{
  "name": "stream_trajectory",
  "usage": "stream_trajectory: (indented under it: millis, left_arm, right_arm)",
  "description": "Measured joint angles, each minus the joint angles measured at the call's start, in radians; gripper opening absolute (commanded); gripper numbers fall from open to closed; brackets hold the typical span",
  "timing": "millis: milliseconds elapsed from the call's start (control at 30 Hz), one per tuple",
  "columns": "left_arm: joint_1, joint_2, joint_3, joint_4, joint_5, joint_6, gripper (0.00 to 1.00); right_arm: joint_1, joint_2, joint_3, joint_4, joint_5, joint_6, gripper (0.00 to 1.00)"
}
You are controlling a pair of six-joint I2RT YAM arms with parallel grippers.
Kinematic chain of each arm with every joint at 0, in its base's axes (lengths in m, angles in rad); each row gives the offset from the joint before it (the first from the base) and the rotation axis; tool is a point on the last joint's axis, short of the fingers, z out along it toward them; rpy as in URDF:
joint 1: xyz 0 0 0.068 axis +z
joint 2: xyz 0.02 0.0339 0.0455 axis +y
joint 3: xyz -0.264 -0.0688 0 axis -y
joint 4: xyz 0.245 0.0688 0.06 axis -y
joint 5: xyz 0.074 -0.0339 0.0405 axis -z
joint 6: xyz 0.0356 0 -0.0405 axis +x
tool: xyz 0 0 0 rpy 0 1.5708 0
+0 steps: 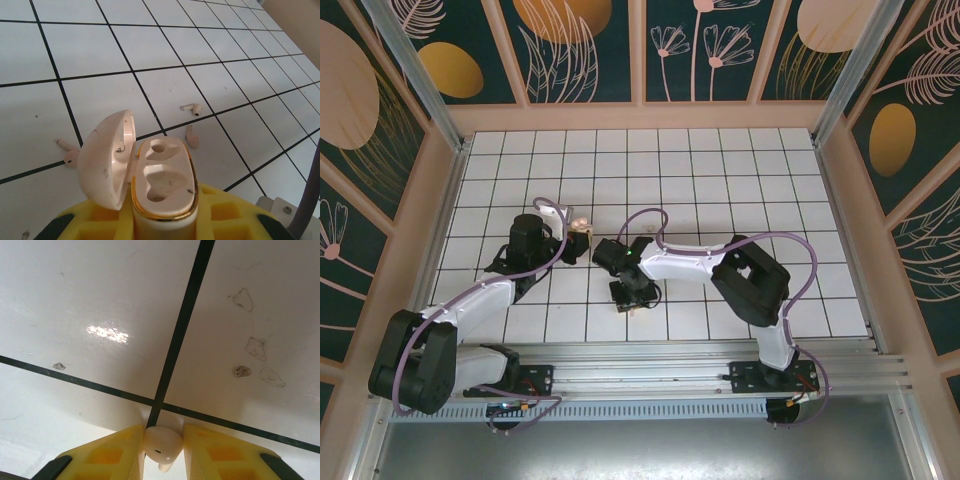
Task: Insert wireless bluetooth earbuds into charging case
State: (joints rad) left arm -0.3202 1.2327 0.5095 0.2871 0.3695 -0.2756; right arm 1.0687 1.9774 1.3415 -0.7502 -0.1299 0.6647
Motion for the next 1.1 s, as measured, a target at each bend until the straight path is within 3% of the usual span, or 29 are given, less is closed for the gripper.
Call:
stream_trajectory:
  millis: [467, 1100]
  left_arm:
    - [0.000, 0.019, 0.001, 0.006, 0.043, 0.005, 0.19]
    - [0.001, -0.077, -0.001, 0.032, 0.114, 0.003, 0.19]
  right_arm:
    - [-0.018, -0.065, -0.062, 0.136, 0.090, 0.023, 0.24]
    - [-0.180, -0.224, -0.201, 0.367, 0.103, -0.085, 0.24]
